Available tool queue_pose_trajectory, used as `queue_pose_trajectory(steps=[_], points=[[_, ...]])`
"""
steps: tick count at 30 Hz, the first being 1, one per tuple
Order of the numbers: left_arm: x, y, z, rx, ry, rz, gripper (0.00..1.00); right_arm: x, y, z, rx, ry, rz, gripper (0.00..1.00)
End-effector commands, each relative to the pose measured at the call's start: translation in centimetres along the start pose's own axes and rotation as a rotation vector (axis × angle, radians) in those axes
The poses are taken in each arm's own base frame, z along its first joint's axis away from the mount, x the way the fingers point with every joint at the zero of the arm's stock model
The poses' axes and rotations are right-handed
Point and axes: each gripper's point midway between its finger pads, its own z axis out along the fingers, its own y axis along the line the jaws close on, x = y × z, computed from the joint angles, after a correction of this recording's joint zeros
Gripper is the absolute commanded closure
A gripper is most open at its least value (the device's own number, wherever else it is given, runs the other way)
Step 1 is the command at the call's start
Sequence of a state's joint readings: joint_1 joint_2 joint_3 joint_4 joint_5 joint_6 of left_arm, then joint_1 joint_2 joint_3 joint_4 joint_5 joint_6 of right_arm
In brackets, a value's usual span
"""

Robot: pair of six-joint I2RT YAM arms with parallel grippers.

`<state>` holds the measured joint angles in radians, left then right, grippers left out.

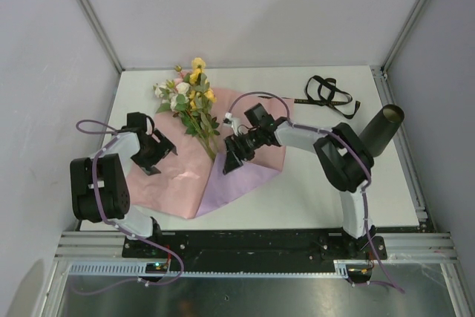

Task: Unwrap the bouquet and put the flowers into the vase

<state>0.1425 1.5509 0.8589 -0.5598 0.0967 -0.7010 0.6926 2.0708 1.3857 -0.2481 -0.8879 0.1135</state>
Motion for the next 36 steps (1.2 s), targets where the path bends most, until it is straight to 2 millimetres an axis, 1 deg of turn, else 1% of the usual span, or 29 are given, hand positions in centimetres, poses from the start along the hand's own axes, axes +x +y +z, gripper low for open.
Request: queue_pose_trajectory(steps=[1,8,9,10,13,16,17,19,21,23,25,27,28,30,32,35,36], points=[[-1.4,-0.3,-0.1,-0.005,-0.043,-0.015,0.09,1.8,4.5,-2.1,0.014,0.026,-0.079,0.18],[-1.7,-0.6,-0.8,0.013,-0.066,-0.007,0.09,9.0,7.2,-3.2,0.112,0.123,-0.074,0.18],[-1.7,-0.7,-0.9,0.021,-0.063,-0.004,0.09,10.3,7.3,-3.4,0.135,0.142,-0.061,0.18],[-1.6,-0.8,-0.9,0.026,-0.057,0.001,0.09,11.1,7.8,-3.6,0.149,0.152,-0.063,0.18],[-1.2,-1.0,-0.8,0.041,-0.036,0.007,0.09,14.3,8.3,-4.3,0.206,0.192,-0.043,0.17],[-1.1,-1.1,-0.9,0.047,-0.036,0.007,0.09,16.5,9.1,-5.3,0.255,0.218,-0.031,0.16],[-1.2,-1.2,-1.1,0.052,-0.040,0.010,0.09,17.0,9.2,-5.7,0.280,0.223,-0.030,0.15],[-1.4,-1.4,-1.3,0.060,-0.047,0.013,0.09,17.4,9.7,-6.7,0.323,0.217,-0.031,0.14],[-1.5,-1.6,-1.6,0.072,-0.051,0.017,0.09,16.8,10.5,-8.1,0.362,0.179,-0.039,0.13],[-1.5,-1.9,-1.9,0.085,-0.053,0.022,0.09,15.6,11.6,-9.5,0.388,0.122,-0.049,0.13],[-1.5,-2.1,-2.3,0.101,-0.058,0.031,0.09,13.6,12.5,-10.7,0.405,0.041,-0.053,0.13],[-1.6,-2.4,-2.9,0.122,-0.070,0.045,0.09,11.2,13.0,-11.6,0.425,-0.059,-0.046,0.17],[-1.6,-2.7,-3.3,0.139,-0.078,0.054,0.09,9.9,13.2,-11.8,0.428,-0.113,-0.033,0.22],[-1.7,-3.1,-4.2,0.168,-0.096,0.078,0.10,7.6,13.5,-11.7,0.411,-0.209,-0.018,0.33],[-1.8,-3.3,-5.0,0.190,-0.119,0.099,0.10,5.6,13.5,-10.9,0.392,-0.273,-0.016,0.44],[-1.7,-3.5,-6.2,0.222,-0.152,0.137,0.10,3.0,12.9,-9.3,0.379,-0.344,0.006,0.54],[-1.6,-3.8,-6.8,0.244,-0.160,0.155,0.11,2.5,12.4,-8.8,0.383,-0.357,0.029,0.56]])
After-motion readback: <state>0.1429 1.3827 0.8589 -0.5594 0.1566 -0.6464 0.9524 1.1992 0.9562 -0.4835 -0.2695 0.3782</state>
